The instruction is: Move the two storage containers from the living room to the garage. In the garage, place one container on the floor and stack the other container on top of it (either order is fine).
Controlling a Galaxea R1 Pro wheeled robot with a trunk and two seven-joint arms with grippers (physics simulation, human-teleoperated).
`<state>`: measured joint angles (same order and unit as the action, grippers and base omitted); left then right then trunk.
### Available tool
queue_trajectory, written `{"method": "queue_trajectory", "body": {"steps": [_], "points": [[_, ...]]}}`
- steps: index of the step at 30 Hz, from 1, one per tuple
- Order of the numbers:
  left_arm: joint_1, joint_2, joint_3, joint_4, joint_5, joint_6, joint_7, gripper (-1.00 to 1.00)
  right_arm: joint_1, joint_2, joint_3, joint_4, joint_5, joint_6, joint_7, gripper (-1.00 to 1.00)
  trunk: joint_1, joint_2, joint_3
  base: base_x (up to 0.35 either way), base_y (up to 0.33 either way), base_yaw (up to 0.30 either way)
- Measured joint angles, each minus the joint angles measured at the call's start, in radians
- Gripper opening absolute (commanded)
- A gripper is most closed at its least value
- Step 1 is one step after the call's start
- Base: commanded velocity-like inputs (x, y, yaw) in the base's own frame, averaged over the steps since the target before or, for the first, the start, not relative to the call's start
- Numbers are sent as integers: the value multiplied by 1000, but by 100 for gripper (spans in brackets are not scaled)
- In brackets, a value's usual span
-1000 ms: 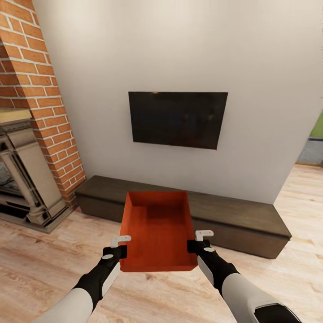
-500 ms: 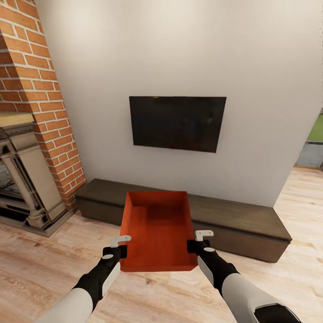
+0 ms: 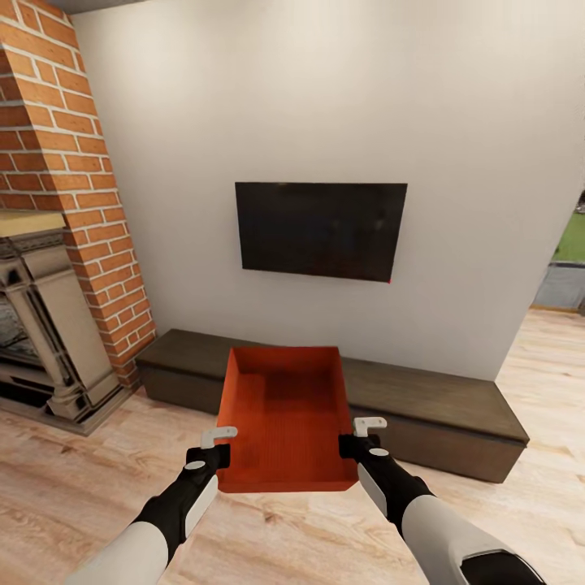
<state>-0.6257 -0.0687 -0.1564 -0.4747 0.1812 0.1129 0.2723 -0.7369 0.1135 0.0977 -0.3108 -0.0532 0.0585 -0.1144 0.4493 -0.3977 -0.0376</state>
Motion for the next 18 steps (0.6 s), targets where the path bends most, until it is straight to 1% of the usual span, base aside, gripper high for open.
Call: {"method": "queue_trajectory", "body": {"steps": [18], "points": [[0,-1,0,2,0,0,1,-100,0,0,1,1,0,1,-1,-100,0,-1,28,0,0,0]]}}
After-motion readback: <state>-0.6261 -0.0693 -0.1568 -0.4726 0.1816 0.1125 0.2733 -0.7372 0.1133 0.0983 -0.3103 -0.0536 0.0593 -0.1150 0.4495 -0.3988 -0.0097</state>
